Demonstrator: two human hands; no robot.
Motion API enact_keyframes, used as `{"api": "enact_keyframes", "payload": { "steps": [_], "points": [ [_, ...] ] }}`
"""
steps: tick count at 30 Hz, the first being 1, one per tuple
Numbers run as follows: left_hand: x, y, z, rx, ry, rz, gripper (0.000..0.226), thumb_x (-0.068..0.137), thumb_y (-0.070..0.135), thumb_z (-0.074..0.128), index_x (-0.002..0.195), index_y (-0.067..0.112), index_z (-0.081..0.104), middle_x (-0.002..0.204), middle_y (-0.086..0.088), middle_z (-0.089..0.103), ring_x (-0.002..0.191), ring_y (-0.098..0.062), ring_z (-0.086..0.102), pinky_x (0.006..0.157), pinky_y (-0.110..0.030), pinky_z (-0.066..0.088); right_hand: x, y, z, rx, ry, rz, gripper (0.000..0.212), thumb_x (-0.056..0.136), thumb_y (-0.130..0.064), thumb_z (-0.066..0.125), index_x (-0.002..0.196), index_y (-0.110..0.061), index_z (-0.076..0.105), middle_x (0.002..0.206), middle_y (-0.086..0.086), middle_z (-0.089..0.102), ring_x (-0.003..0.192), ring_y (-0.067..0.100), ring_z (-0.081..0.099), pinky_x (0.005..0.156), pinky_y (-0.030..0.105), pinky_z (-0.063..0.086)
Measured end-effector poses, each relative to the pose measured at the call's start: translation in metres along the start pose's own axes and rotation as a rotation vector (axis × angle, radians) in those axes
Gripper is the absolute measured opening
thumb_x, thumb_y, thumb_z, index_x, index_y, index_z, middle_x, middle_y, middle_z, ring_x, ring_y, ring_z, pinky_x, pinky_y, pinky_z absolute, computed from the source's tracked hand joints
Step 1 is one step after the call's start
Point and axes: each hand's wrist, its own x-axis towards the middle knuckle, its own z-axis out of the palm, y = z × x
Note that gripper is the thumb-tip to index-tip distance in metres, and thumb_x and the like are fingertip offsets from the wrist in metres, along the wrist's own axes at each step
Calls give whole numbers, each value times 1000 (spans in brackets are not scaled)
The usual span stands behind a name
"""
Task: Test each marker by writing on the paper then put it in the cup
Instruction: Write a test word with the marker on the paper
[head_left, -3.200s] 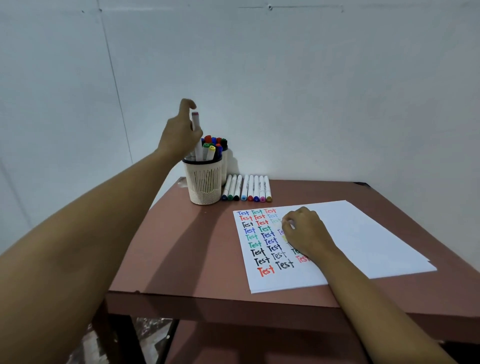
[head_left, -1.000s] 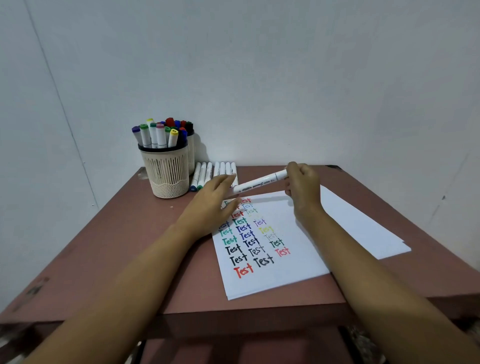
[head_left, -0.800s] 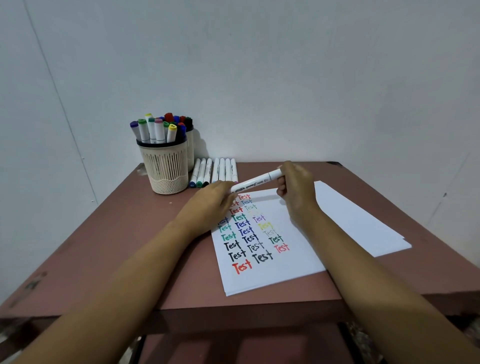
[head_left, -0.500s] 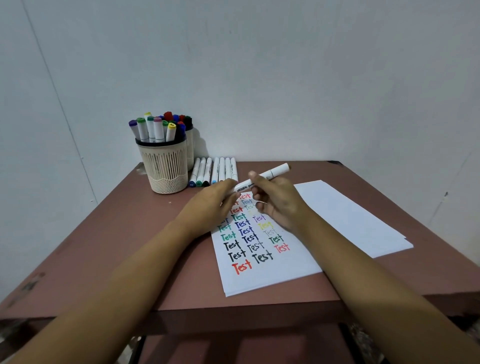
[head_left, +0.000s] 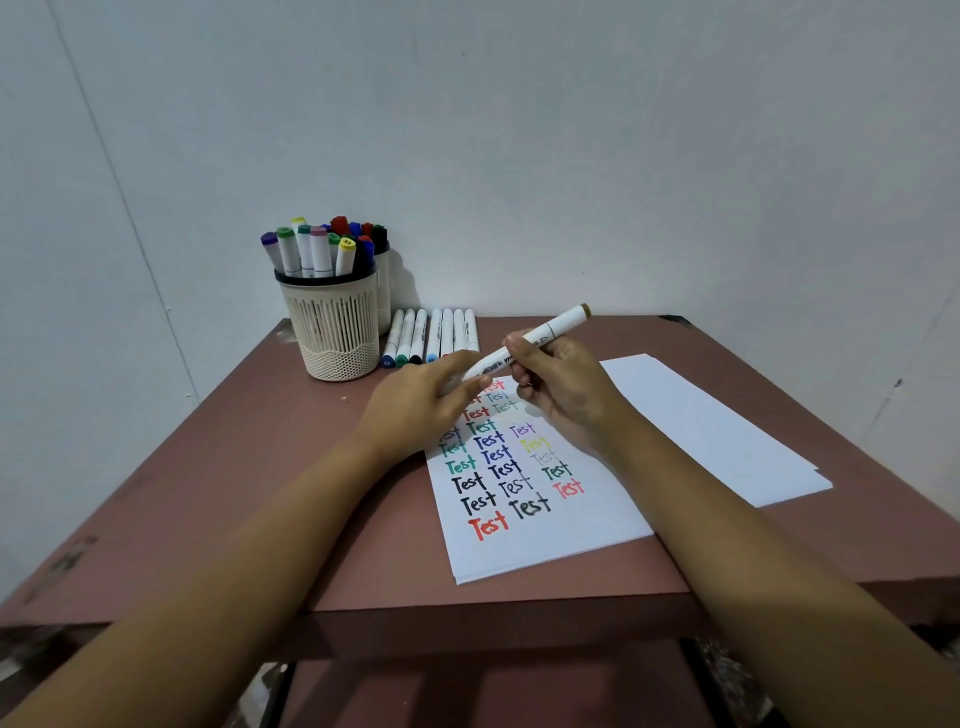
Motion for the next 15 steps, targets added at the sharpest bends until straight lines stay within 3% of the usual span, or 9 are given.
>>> {"api": "enact_keyframes", "payload": {
  "steps": [3, 7, 11, 15],
  "points": [
    [-1, -1, -2, -1, 22, -30, 35, 89, 49, 51, 117, 31, 60, 68, 9, 59, 63, -11, 56, 57, -27, 41, -1, -1, 0, -16, 10, -12, 12, 93, -19, 59, 86, -9, 58, 60, -4, 50, 56, 6, 45, 53, 17, 41],
    [0, 6, -4, -145, 25, -153, 41, 87, 49, 53, 121, 26, 52, 84, 4, 60, 79, -14, 58, 71, -31, 44, 0, -5, 1, 57, 161, -3, 19, 93, -27, 58, 79, -17, 53, 62, -2, 47, 53, 8, 45, 49, 20, 35],
    [6, -3, -2, -328, 116, -341, 21, 98, 28, 39, 110, 16, 51, 95, -4, 59, 92, -20, 55, 71, -28, 34, 2, -13, -8, 448, 280, 47, 23, 98, -31, 48, 87, -11, 46, 73, 12, 58, 53, 18, 64, 50, 25, 54],
    [9, -10, -1, -345, 108, -441, 31, 96, 8, 31, 112, 6, 57, 116, -12, 58, 105, -18, 50, 81, -24, 33, 0, -13, -6, 426, 217, 66, 15, 97, -21, 51, 89, -10, 45, 80, 17, 60, 61, 24, 69, 60, 31, 59]
  ]
}}
